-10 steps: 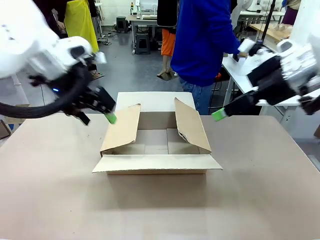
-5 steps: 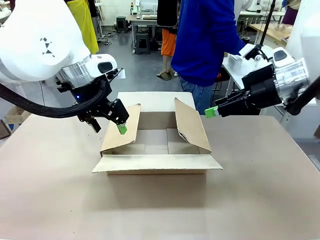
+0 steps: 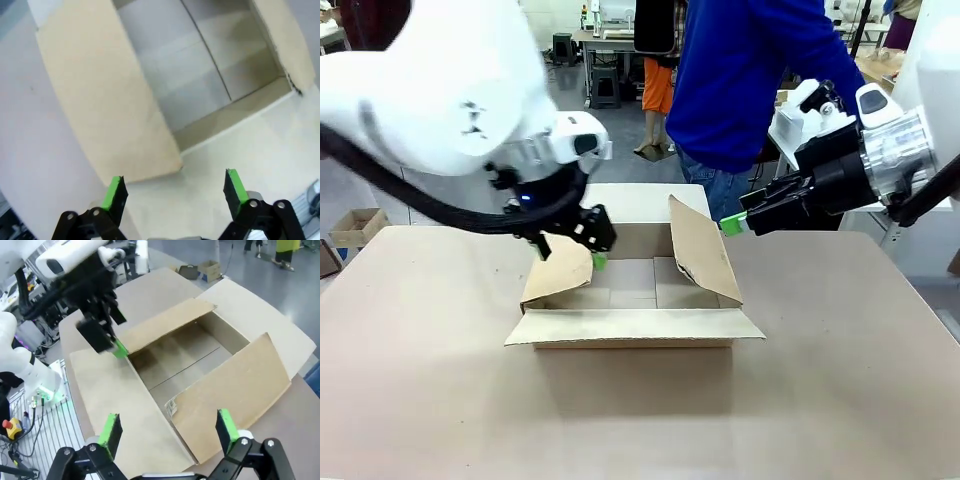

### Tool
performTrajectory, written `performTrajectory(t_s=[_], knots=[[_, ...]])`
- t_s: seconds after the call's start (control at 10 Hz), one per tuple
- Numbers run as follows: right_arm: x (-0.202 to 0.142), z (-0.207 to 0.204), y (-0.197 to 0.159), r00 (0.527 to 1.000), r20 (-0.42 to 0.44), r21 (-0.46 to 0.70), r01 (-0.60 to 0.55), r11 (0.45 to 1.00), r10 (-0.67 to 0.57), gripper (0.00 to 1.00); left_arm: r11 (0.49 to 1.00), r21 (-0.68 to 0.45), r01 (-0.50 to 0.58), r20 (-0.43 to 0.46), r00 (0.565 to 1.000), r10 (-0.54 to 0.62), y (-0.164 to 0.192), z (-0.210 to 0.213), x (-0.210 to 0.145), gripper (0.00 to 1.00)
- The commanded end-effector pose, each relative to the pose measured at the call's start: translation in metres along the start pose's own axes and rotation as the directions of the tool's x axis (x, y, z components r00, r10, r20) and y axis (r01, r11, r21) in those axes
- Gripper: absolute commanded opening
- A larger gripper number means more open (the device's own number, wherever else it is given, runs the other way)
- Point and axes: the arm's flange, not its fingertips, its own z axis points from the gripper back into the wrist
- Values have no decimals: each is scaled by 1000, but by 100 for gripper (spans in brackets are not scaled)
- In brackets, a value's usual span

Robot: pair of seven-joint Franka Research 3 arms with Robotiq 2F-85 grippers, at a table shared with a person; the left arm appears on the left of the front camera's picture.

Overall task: Pack the gift set into the box.
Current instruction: Place both hands on the side flaps of the Package Box and spread them outward.

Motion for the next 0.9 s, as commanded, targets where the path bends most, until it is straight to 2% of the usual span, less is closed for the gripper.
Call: performTrajectory(t_s=[0.0, 0.1, 0.2, 0.4, 0.6, 0.8], knots=[[0, 1, 0, 1000, -10, -4, 7, 1000, -7, 100, 986, 156, -57, -72, 995, 69, -23, -17, 50, 100], [0, 1, 0, 1000, -10, -4, 7, 1000, -7, 100, 957, 249, -149, -72, 982, 172, -25, -32, 62, 100], [0, 1, 0, 1000, -10, -4, 7, 1000, -7, 100, 938, 294, -181, -85, 973, 214, -25, -44, 68, 100], [0, 1, 0, 1000, -10, -4, 7, 1000, -7, 100, 909, 350, -227, -53, 964, 262, -18, -65, 75, 100], [0, 1, 0, 1000, -10, -4, 7, 1000, -7, 100, 896, 382, -228, -83, 957, 279, -10, -81, 76, 100], [0, 1, 0, 1000, -10, -4, 7, 1000, -7, 100, 861, 427, -278, -53, 942, 331, 6, -73, 71, 100]])
